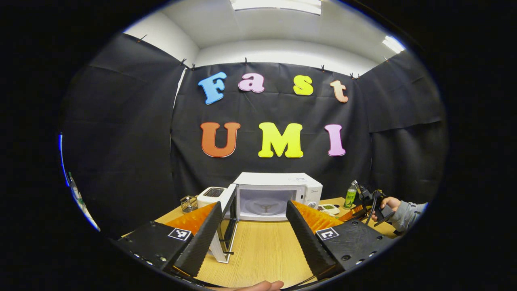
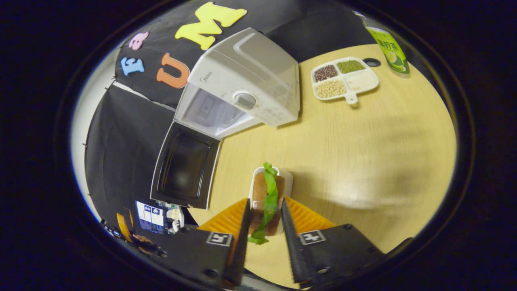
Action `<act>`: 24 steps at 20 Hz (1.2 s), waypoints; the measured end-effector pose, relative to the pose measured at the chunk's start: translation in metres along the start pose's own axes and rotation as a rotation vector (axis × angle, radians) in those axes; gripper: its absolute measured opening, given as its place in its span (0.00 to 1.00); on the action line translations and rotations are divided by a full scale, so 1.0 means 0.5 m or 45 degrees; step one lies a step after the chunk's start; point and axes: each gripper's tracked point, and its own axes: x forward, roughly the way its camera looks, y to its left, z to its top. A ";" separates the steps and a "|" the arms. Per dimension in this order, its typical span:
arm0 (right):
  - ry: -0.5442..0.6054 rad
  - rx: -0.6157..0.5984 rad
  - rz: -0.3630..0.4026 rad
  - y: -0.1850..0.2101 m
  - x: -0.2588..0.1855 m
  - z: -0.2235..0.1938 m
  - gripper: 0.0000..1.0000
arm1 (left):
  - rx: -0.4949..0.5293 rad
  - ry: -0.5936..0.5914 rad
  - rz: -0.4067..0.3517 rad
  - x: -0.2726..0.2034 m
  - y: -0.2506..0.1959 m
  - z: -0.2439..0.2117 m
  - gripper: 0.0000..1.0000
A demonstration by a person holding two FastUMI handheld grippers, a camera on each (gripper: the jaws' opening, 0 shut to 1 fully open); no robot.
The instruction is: Open the microwave oven with the left hand, put the food in, and close the microwave oven.
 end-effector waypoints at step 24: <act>-0.363 -1.190 -0.459 0.344 0.044 -0.086 0.33 | -0.057 -0.070 -0.099 -0.050 0.080 -0.028 0.95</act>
